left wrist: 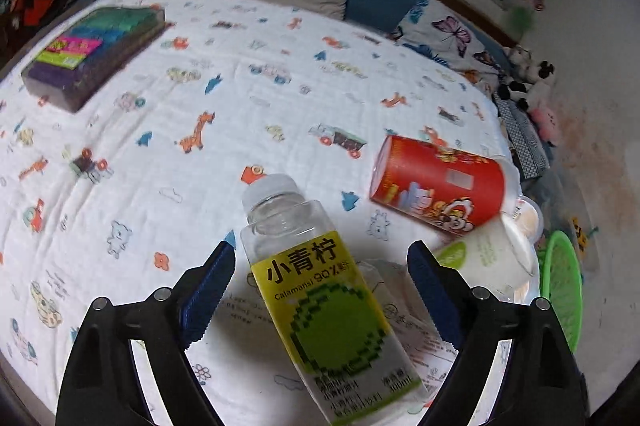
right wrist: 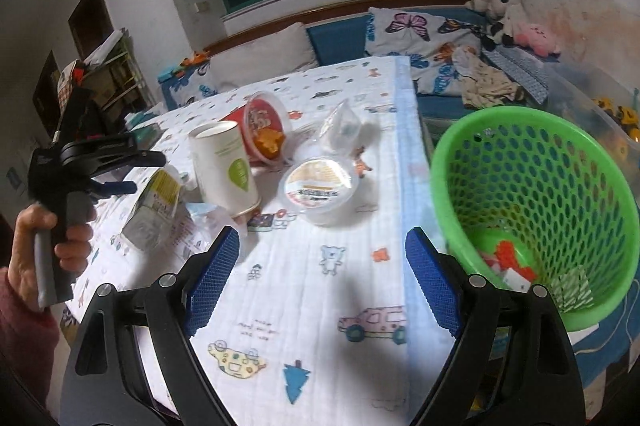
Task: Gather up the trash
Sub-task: 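Grasp the white paper cup with the right tool while the left tool grasps the yellow-labelled bottle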
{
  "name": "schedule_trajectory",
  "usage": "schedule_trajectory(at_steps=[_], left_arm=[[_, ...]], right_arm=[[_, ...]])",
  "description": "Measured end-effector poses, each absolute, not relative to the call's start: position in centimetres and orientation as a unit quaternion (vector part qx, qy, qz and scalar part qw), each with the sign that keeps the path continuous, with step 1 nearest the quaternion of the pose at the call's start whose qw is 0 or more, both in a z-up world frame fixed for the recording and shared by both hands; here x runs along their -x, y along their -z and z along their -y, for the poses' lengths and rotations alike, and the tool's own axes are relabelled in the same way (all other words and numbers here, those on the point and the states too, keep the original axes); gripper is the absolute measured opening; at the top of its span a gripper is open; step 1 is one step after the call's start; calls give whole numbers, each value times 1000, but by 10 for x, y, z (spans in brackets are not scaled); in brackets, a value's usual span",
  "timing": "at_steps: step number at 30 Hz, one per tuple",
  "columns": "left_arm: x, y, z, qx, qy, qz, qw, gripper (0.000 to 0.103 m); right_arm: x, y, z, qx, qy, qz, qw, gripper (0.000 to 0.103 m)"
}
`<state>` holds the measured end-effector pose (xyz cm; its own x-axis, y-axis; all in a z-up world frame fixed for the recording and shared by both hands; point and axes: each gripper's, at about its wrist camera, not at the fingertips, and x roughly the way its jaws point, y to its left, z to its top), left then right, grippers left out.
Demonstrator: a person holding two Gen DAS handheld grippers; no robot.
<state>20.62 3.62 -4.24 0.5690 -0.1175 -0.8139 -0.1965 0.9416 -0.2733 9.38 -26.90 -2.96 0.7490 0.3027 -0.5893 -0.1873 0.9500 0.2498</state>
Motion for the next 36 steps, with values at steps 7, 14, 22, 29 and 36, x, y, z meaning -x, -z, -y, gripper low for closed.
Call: schedule_trajectory(at_steps=[7,14,22,29,36], left_arm=[[-220,55,-43,201,-41,-481,852,85],[-229,64,-43,203,-49,-493,844,80],[-228,67,-46,197,-41,-497,844,63],[-220,64,-43,187,-11,-495,849,60],[-208,48,-43,174,20,-482,859,58]], right_arm=[[-96,34,259,-81,-142,-338,927,85],[-98,35,257,-79,-149,-341,925,85],[-100,35,244,-68,-166,-346,921,85],[-110,29,225,-63,-189,-343,918,85],[-141,20,206,-71,-215,-340,913,85]])
